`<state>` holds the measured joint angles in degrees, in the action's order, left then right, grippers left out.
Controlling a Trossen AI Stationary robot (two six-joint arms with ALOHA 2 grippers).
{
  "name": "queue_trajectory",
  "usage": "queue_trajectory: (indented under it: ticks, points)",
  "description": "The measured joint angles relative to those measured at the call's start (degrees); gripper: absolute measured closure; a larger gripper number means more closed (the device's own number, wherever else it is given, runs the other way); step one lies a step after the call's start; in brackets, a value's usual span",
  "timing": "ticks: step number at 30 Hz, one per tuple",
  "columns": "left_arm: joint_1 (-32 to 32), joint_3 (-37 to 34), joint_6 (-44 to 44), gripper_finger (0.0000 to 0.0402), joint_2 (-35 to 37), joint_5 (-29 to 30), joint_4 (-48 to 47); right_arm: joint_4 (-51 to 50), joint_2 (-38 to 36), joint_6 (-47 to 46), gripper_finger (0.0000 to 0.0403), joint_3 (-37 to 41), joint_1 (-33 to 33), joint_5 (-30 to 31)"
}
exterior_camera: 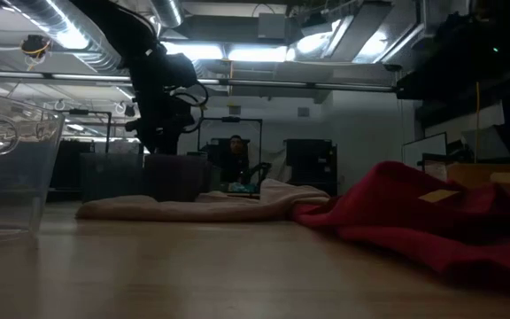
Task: Sort spices by type
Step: Put the green seasoning bottle into the green bin
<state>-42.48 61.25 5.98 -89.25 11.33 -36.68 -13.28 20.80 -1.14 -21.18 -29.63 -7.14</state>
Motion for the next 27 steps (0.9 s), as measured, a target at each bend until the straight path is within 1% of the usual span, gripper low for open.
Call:
queue_trajectory:
  ticks: [8, 13, 17, 21, 25, 27]
  points:
    - [0.0, 0.0, -0.4, 0.0191, 0.0, 0.0, -0.1, 0.3, -11.2, -6.2, 0.0143, 8.5, 0.0, -1.4]
    - [0.1, 0.0, -0.3, 0.0191, 0.0, 0.0, -0.6, -0.1, -15.7, -6.5, 0.0143, 12.4, 0.0, -1.5]
    - [0.1, 0.0, 0.6, 0.0191, 0.0, 0.0, -2.0, -0.3, -16.6, -6.6, 0.0143, 13.9, 0.0, -1.5]
    - [0.1, 0.0, 2.5, 0.0191, -0.1, 0.0, -1.2, -0.9, -16.6, -6.5, 0.0143, 14.2, 0.0, -1.5]
    - [0.1, 0.0, 2.6, 0.0191, -0.1, 0.0, -0.6, -5.4, -16.6, -5.7, 0.0143, 14.2, 0.0, -1.2]
    - [0.1, 0.0, 2.6, 0.0191, -0.1, 0.0, -0.3, -8.1, -16.5, -6.9, 0.0143, 14.2, 0.0, -0.1]
